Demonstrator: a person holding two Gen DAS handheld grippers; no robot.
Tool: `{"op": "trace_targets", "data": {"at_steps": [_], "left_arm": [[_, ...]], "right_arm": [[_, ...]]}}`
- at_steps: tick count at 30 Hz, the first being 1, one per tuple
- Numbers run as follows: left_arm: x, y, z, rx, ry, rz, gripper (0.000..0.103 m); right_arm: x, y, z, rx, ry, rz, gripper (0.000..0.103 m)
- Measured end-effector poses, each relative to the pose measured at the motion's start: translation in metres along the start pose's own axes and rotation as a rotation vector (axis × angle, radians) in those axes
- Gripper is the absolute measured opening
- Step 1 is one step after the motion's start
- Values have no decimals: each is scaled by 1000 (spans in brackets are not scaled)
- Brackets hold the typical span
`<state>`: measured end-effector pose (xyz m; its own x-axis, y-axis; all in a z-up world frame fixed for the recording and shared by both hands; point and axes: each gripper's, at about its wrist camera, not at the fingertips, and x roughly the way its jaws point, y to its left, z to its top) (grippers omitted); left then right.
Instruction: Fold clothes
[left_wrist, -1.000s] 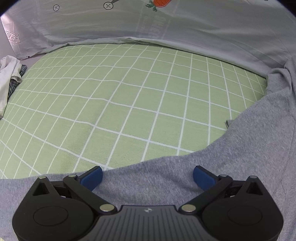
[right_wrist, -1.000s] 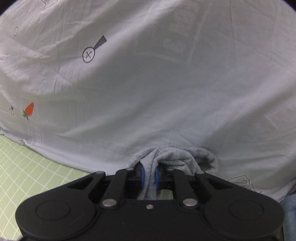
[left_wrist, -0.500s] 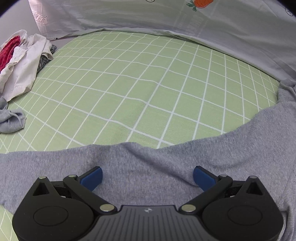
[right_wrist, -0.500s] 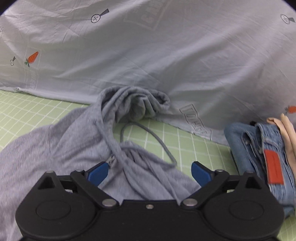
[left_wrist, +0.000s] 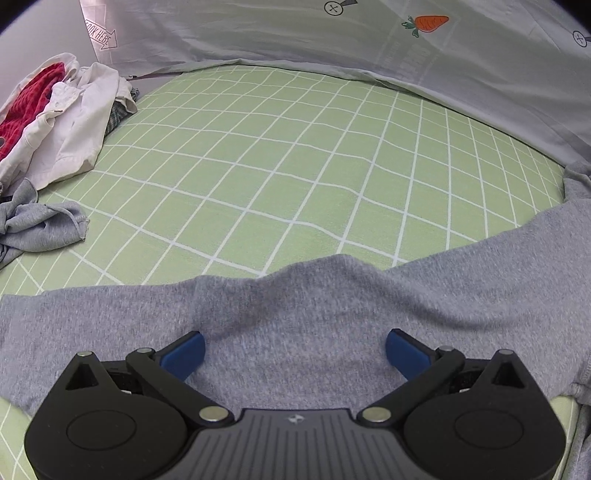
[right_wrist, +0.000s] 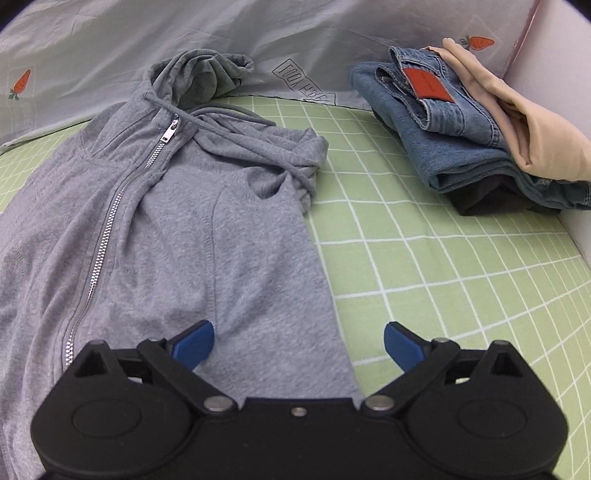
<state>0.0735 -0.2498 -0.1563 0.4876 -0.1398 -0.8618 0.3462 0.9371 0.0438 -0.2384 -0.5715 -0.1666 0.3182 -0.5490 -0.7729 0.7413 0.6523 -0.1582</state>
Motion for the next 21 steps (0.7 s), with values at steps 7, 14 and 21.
{"op": "trace_targets", "data": {"at_steps": [7, 14, 21], "left_arm": [[3, 29, 4, 32, -25, 19, 103], [5, 34, 5, 85, -63, -4, 103], [1, 31, -2, 55, -89, 33, 103]], "right_arm": [[-44, 69, -17, -180, -80, -45, 100], [-57, 68, -29, -20, -52, -72, 100], [-97, 28, -20, 89, -131, -89, 100]]}}
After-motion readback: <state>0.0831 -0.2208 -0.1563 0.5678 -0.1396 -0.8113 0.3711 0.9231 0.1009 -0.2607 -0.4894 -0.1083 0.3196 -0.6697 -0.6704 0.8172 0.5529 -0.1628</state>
